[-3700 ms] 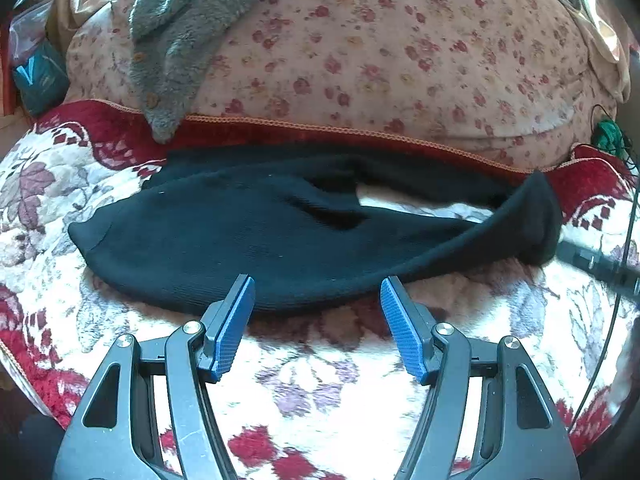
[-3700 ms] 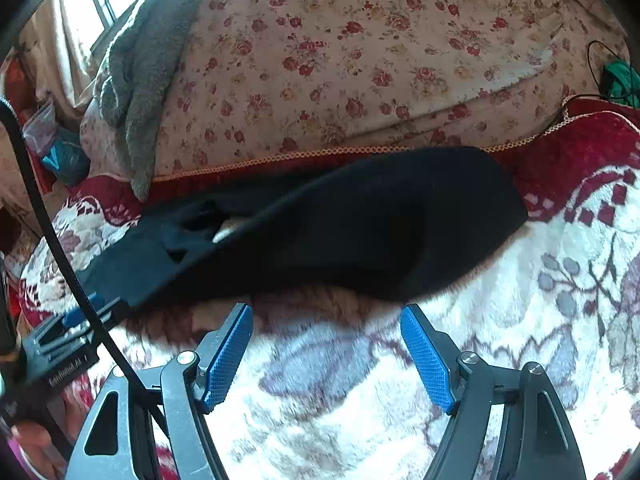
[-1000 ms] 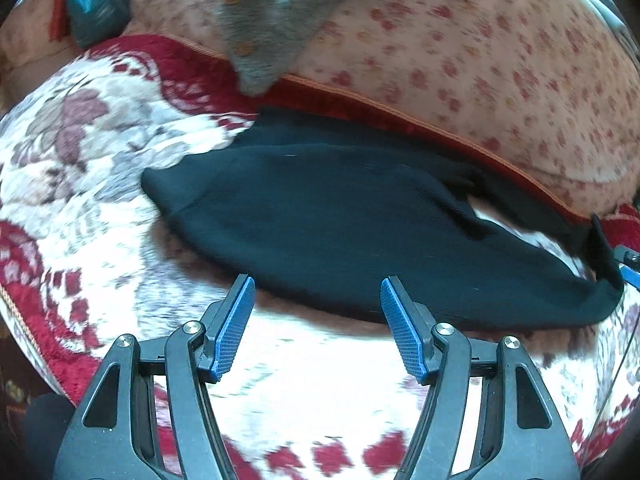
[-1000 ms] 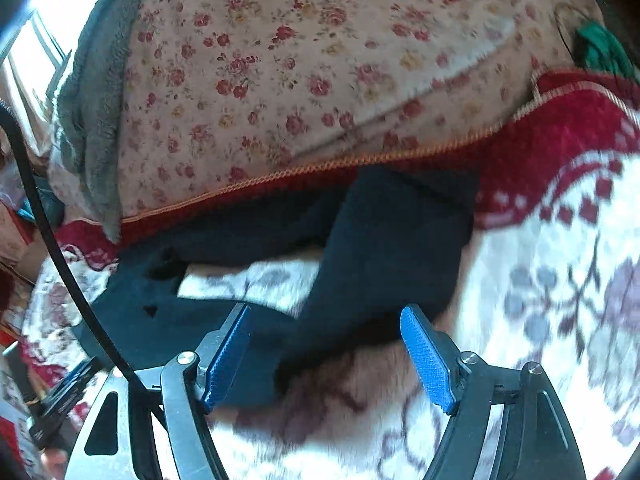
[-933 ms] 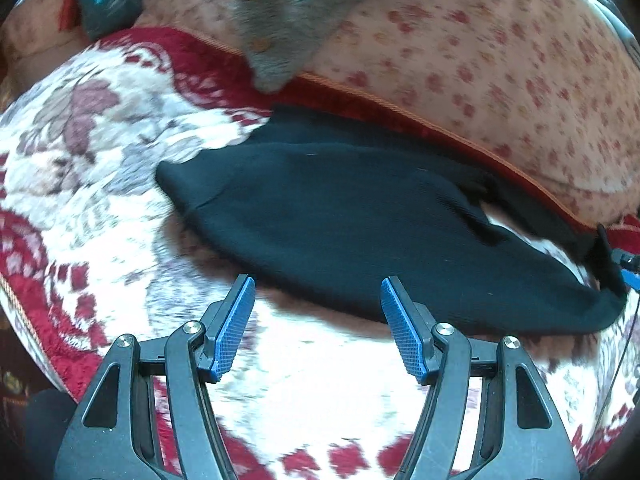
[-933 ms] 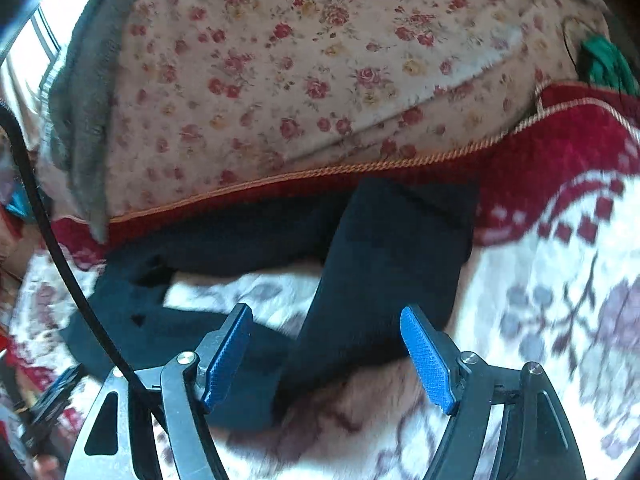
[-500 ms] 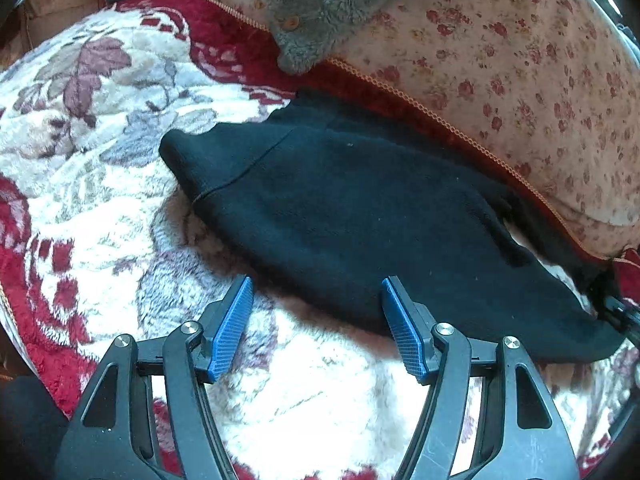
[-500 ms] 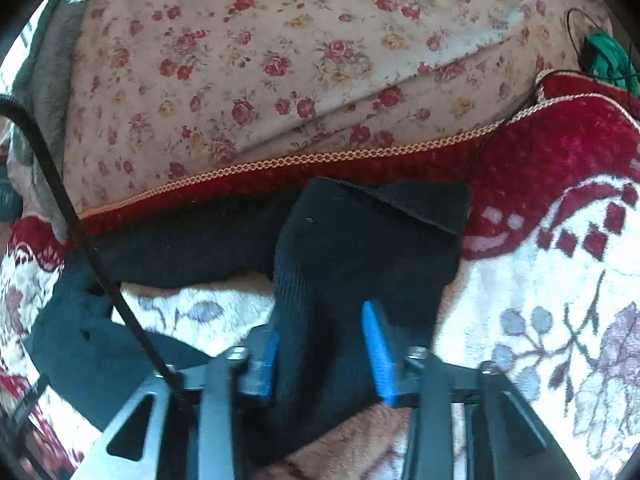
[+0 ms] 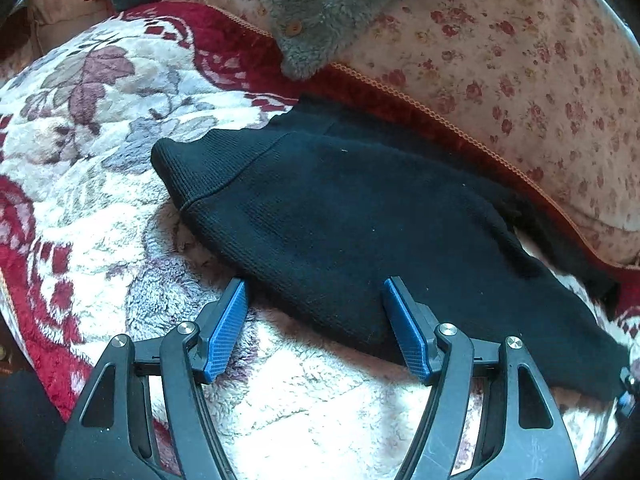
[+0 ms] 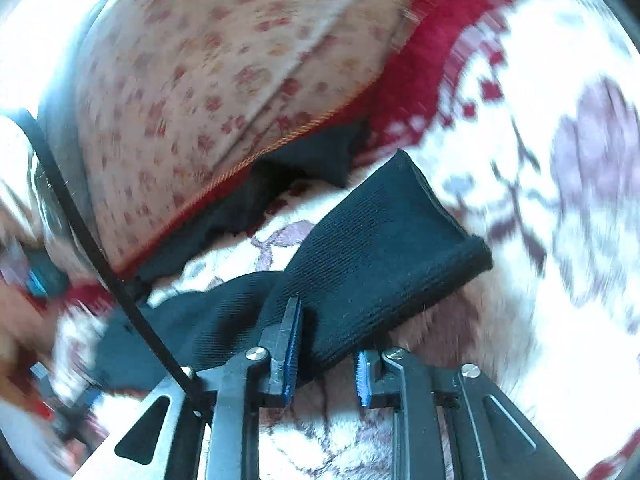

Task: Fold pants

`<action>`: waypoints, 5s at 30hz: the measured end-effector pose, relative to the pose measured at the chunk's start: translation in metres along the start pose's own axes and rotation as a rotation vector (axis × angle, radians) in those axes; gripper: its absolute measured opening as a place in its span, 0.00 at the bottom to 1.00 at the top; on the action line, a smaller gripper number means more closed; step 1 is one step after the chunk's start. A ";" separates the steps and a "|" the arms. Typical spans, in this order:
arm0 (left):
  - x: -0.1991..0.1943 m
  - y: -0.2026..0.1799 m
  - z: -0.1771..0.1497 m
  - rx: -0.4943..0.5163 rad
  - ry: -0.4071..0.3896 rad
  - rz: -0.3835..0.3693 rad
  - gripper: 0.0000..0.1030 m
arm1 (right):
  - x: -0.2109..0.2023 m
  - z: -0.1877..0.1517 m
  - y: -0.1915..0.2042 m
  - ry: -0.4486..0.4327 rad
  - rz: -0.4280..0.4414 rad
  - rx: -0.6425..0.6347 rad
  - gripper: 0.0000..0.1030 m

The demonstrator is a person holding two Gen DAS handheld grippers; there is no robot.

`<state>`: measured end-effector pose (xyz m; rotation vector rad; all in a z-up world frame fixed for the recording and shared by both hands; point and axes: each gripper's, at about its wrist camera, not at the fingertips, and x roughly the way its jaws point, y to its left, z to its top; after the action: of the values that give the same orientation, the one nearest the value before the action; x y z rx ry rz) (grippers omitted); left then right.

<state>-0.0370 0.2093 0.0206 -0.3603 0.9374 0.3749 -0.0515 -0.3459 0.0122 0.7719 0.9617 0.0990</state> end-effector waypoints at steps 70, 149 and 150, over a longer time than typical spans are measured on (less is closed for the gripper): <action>-0.076 0.012 0.034 0.212 0.016 -0.303 0.40 | -0.014 -0.009 0.117 0.095 0.184 -0.434 0.27; 0.005 -0.143 0.090 0.957 0.078 -0.592 0.11 | 0.128 0.037 0.220 0.323 0.023 -1.220 0.08; -0.002 -0.140 0.087 0.958 0.067 -0.590 0.11 | 0.119 0.033 0.219 0.315 0.025 -1.218 0.08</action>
<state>0.0875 0.1258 0.0887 0.2426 0.9259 -0.6289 0.0992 -0.1550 0.0781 -0.3715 0.9743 0.7671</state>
